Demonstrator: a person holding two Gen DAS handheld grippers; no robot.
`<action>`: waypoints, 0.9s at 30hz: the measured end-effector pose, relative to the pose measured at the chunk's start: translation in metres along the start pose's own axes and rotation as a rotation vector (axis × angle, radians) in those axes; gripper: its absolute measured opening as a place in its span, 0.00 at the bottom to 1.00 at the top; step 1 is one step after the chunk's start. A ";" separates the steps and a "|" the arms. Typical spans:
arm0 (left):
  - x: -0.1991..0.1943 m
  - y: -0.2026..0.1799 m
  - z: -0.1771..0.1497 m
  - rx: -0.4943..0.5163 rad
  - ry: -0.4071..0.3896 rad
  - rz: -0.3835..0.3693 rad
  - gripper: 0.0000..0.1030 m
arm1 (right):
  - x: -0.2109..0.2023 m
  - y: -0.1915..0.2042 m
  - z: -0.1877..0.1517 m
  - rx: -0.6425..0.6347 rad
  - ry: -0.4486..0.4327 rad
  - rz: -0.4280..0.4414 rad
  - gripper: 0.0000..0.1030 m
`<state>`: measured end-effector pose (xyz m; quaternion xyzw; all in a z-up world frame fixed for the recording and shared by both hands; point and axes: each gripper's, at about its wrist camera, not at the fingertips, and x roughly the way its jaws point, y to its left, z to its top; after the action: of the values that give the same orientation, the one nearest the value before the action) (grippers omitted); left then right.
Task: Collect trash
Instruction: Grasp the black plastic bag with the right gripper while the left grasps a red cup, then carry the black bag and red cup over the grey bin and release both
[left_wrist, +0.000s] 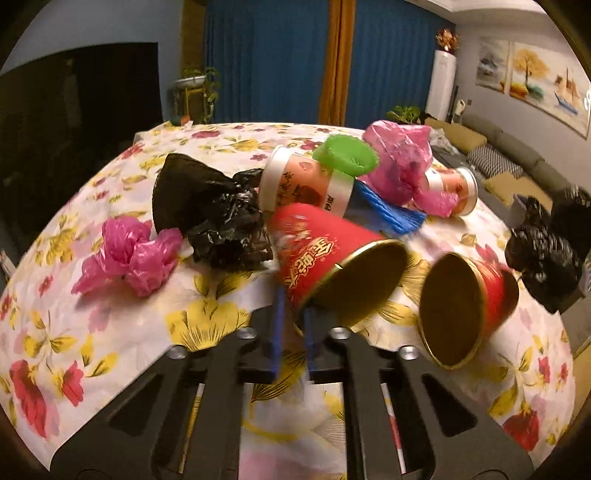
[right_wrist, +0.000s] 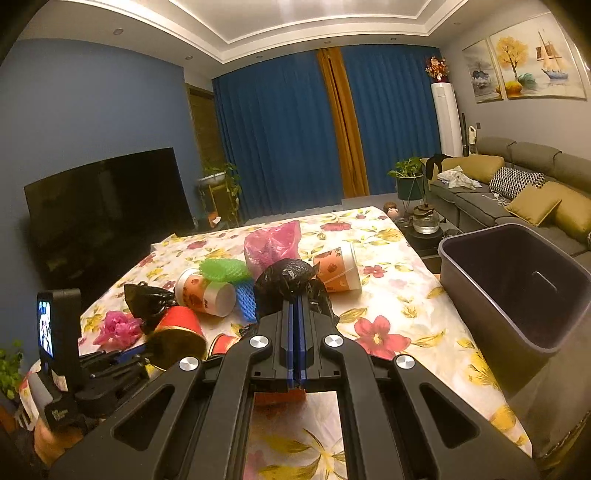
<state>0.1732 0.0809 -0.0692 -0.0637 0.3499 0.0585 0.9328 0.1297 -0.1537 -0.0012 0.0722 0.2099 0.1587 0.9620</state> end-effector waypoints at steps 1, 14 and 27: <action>-0.002 0.001 0.000 -0.009 -0.004 -0.008 0.03 | -0.001 0.000 -0.001 0.001 -0.001 0.000 0.03; -0.047 0.012 0.006 -0.074 -0.151 -0.049 0.03 | -0.013 -0.002 0.004 0.009 -0.023 0.000 0.03; -0.085 -0.017 0.014 -0.033 -0.234 -0.101 0.03 | -0.038 -0.007 0.010 -0.008 -0.065 -0.011 0.03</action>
<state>0.1216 0.0606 -0.0010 -0.0890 0.2340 0.0243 0.9678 0.1030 -0.1741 0.0213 0.0724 0.1782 0.1517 0.9695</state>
